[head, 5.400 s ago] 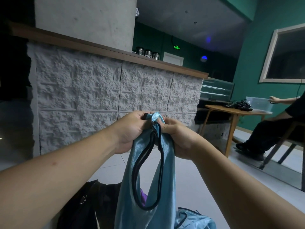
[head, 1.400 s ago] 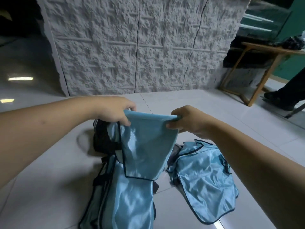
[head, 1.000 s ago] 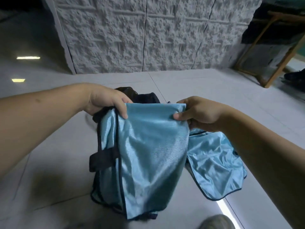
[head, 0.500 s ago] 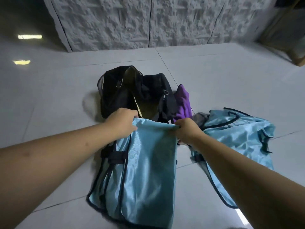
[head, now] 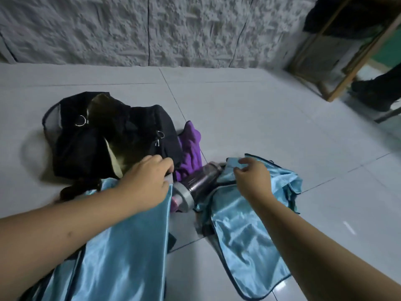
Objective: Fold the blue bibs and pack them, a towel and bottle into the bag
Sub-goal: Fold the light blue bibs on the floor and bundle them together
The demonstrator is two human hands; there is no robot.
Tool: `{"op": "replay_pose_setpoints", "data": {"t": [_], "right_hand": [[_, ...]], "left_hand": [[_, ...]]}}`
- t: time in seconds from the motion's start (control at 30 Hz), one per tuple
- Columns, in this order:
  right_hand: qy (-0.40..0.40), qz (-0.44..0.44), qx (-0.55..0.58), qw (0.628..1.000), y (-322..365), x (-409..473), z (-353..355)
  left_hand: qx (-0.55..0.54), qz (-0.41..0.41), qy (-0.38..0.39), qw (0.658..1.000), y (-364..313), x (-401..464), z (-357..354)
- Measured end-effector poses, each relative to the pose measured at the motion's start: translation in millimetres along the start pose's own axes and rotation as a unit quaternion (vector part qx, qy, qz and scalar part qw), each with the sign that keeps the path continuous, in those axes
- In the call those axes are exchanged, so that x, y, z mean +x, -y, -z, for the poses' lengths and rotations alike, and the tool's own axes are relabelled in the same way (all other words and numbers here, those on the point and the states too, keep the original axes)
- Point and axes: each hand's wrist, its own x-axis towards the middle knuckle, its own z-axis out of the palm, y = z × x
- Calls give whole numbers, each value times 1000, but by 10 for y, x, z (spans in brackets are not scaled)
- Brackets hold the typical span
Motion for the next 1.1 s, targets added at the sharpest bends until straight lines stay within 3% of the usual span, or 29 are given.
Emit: {"op": "replay_pose_setpoints", "data": {"t": [0.17,0.23,0.37,0.5,0.6,0.7,0.8,1.0,1.03,1.1], "right_hand": [[123,18,-228,966,-483,173,330],[157,15,-258,953,-562,164,337],[119,41,-255,959,-652,38,357],[60,136,-146,978,-639,-206,332],[100,242,-125,957,-595,-389,302],[104,307,-99,941,-517,-536,274],[126,357,-89,921,-419,-683,258],[235,375,-78,893,-136,-890,420],[236,361,-54,900,-97,-888,488],[117,306,38,944,-53,-798,615]], "left_hand": [[-73,-2,22,997,-371,183,-343],[-89,2,35,995,-478,187,-420],[-113,8,63,991,-693,225,-506],[-182,26,88,979,-974,331,-532],[-312,127,116,934,-1267,482,-527],[-427,248,176,852,-1470,634,-493],[-480,292,251,788,-1610,613,-412],[-632,311,174,688,-1543,605,-272],[-640,294,170,689,-1521,582,-253],[-632,223,173,722,-1508,524,-212]]}}
